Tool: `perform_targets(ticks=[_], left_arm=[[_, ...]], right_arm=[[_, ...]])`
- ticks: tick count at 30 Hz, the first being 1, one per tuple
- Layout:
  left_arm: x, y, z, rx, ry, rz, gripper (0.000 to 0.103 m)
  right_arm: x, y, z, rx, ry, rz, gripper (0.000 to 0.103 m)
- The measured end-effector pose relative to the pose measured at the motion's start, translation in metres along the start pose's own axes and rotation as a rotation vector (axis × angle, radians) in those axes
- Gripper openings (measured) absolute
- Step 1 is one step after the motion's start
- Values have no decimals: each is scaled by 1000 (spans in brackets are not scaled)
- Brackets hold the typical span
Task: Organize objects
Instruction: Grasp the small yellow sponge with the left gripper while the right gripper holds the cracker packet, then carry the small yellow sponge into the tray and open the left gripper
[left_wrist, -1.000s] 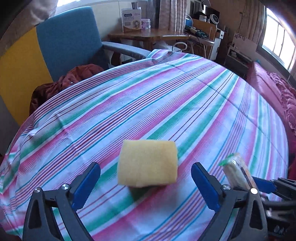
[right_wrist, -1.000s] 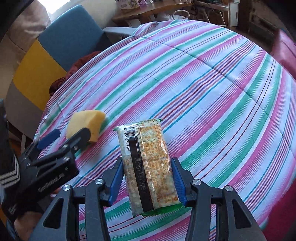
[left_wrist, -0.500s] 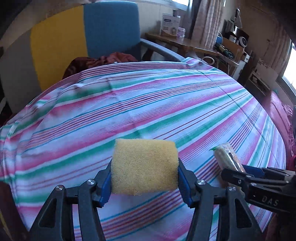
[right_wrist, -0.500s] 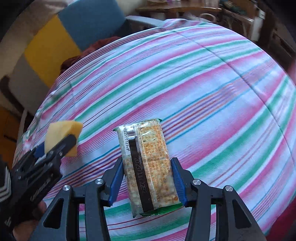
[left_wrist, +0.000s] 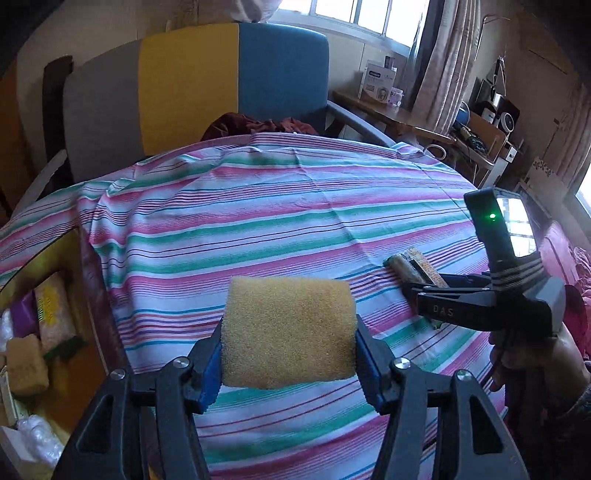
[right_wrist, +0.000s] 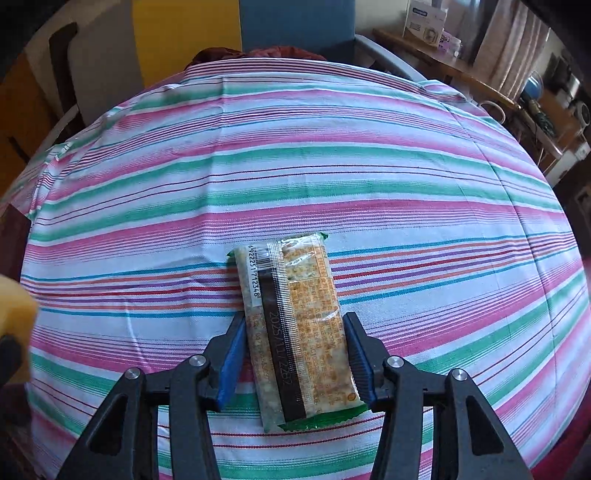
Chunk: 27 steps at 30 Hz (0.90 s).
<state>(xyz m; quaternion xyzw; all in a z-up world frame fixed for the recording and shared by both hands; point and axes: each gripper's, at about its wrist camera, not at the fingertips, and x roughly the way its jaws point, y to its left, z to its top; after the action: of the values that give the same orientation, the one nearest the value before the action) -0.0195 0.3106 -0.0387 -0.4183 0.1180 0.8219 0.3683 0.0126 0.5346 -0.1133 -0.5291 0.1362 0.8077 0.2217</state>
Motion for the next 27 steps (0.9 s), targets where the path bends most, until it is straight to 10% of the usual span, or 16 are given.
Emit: perform_targets(ticks=[27], left_arm=[[-98, 102, -54, -154, -124, 203, 61]], right_arm=[[-10, 9, -15, -38, -53, -51, 52]])
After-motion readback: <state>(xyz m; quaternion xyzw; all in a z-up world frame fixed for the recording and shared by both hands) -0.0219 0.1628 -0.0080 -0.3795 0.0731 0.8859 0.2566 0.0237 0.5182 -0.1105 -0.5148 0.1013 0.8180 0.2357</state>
